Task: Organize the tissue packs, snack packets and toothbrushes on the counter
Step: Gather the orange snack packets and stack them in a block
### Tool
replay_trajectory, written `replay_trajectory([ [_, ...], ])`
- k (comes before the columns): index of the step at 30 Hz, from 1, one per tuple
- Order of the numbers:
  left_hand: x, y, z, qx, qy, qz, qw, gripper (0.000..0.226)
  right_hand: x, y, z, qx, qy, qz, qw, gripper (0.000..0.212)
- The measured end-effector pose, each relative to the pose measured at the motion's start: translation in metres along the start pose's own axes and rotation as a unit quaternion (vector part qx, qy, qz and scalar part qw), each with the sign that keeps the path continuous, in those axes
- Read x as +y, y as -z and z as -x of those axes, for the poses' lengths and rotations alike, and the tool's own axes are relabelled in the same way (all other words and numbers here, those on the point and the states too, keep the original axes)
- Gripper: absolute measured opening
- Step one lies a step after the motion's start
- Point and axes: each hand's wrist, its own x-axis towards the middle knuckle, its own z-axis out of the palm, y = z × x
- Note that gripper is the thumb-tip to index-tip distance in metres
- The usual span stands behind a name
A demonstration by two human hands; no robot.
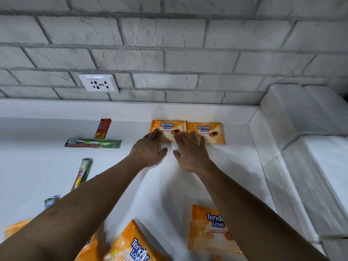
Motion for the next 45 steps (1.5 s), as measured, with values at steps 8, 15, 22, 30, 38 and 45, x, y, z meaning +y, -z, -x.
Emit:
replay_trajectory([
  [8,-0.008,-0.001,0.011,0.033,-0.003,0.011,0.999,0.085,0.0,0.009,0.018,0.009,-0.02,-0.025,0.999,0.069],
  [15,0.014,0.004,0.065,0.068,-0.021,0.017,0.997,0.095,0.001,0.032,0.066,0.01,-0.069,-0.071,0.995,0.067],
  [22,0.049,-0.004,0.125,0.057,-0.057,0.041,0.996,0.087,-0.005,0.034,0.136,0.004,-0.106,-0.105,0.989,0.067],
  [30,0.094,-0.02,0.191,0.06,-0.122,0.095,0.986,0.076,-0.003,0.025,0.228,-0.024,-0.144,-0.132,0.98,0.068],
  [38,0.129,-0.037,0.216,0.04,-0.143,0.133,0.98,0.05,0.003,0.014,0.286,-0.004,-0.178,-0.146,0.973,0.066],
  [45,0.15,-0.054,0.227,0.012,-0.164,0.133,0.977,0.038,-0.002,-0.007,0.301,0.056,-0.172,-0.145,0.973,0.043],
])
